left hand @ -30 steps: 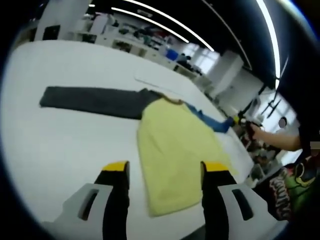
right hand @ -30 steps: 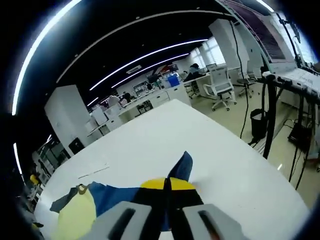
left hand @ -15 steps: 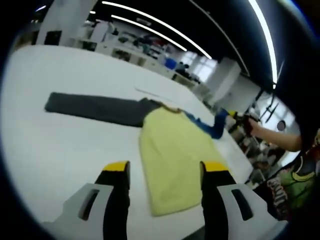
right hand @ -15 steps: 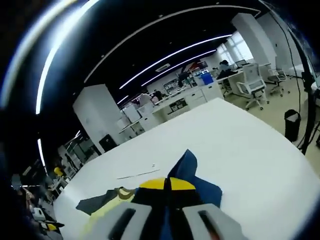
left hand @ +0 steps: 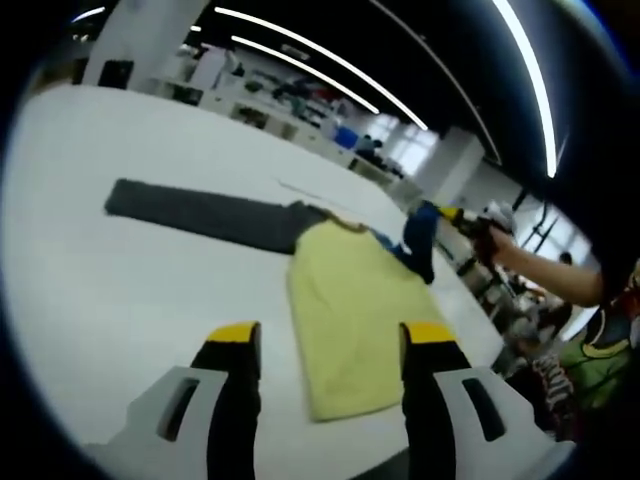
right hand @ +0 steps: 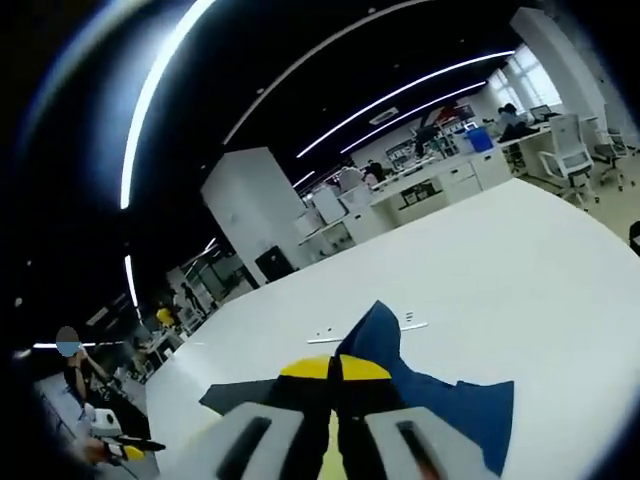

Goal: Fold the garment on the visible template until the final outline fits inside the template.

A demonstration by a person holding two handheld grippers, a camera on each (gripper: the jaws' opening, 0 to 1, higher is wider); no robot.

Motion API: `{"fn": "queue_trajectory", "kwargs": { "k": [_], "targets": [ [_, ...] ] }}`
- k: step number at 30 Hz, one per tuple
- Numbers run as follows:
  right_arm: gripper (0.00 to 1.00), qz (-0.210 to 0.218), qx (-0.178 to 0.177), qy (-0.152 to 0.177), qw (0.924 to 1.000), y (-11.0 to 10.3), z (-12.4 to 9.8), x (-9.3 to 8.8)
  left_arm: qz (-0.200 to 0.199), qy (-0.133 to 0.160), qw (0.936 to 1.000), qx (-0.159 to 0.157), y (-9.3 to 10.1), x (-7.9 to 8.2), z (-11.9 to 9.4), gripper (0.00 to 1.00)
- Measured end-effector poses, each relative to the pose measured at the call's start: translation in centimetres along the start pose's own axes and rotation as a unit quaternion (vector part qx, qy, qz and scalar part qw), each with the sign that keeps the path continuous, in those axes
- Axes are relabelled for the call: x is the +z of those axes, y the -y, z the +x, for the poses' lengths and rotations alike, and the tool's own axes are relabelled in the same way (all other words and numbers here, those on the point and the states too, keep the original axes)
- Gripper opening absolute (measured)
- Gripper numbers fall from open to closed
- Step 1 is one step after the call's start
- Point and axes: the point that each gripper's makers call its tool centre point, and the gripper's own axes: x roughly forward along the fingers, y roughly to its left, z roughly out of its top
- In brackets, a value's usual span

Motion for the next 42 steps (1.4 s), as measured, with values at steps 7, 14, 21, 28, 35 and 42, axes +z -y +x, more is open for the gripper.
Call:
{"fn": "queue_trajectory", "kwargs": {
  "k": [7,14,21,28,35,42],
  "targets": [
    [0.0,-0.002,0.031,-0.018,0.9994,-2.2,3.2,-1.1,-0.004,0.004,1.0,-0.001,-0.5,0.1,-0.4,0.51],
    [0.0,-0.001,0.066,-0.025,0.9975,-5.2,5.8,-1.4,-0.011,0.007,0.9999,0.001,-1.2,-0.4,-1.0,0.51],
    [0.0,-0.019,0.102,-0.056,0.9931,-8.6,8.6,-3.7,-0.018,0.014,0.9997,0.004,-1.3,-0.3,-1.2,0.5],
    [0.0,-0.086,0.057,-0.114,0.988,-7.7,11.6,-10.0,-0.021,0.02,0.9996,0.007,-1.7,-0.2,-1.3,0.49],
    [0.0,-0.079,0.047,-0.151,0.9843,-7.1,13.9,-13.9,-0.025,0.022,0.9994,0.004,-1.7,-0.3,-1.6,0.46],
    [0.0,-0.077,0.046,-0.174,0.9806,-7.1,15.0,-16.2,-0.03,0.026,0.9992,0.003,-2.0,-0.4,-1.6,0.46]
  ]
}}
